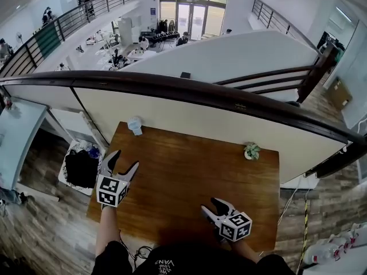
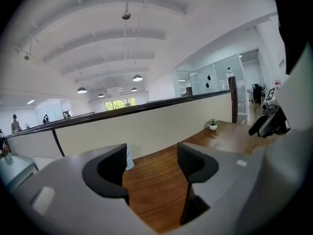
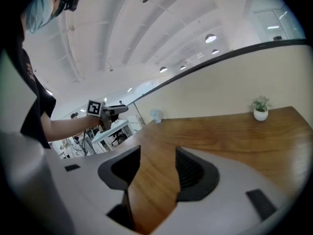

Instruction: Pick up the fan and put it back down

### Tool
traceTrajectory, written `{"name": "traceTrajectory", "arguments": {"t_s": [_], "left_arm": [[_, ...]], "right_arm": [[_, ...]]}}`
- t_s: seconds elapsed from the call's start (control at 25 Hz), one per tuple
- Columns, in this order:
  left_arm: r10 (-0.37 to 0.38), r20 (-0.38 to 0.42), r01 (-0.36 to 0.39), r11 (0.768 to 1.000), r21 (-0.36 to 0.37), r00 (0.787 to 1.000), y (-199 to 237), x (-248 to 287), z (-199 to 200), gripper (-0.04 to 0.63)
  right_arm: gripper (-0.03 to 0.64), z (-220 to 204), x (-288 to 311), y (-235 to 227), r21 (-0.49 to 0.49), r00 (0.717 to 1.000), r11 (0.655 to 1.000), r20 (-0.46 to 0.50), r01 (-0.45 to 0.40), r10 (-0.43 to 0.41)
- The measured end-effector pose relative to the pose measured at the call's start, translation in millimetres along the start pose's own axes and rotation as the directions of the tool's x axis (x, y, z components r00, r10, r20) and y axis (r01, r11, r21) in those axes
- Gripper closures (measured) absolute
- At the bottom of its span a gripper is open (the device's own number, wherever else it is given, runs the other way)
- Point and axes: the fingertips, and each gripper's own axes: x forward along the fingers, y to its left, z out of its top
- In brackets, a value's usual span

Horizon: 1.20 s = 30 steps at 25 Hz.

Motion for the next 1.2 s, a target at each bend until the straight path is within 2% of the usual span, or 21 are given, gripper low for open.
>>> {"name": "traceTrajectory", "arguments": {"t_s": [0.4, 0.68, 1.04, 1.2], "left_arm": [[0.052, 0.037, -0.049, 0.994, -0.093, 0.998, -100.4, -38.5, 6.5, 0.286], [0.061, 0.065, -0.049, 0.986, -0.162, 0.996, -170.6, -59.2, -0.5, 0.287], [0.060, 0.038, -0.050, 0.973, -0.223, 0.997, -247.1, -95.7, -28.9, 0.296], [0.066, 0.012, -0.061, 0.967, -0.248, 0.998, -273.3, -113.7, -45.9, 0.342]], "right_arm": [[0.422, 2.8, -36.7, -23.3, -0.049, 0.998, 0.997, 0.020, -0.059, 0.060], [0.422, -1.5, -50.7, -23.3, -0.094, 0.992, 0.988, 0.023, -0.124, 0.127], [0.422, -24.5, -71.5, -10.7, -0.118, 0.979, 0.973, 0.000, -0.200, 0.202], [0.422, -36.2, -76.8, -3.2, -0.119, 0.973, 0.966, -0.029, -0.229, 0.227]]}}
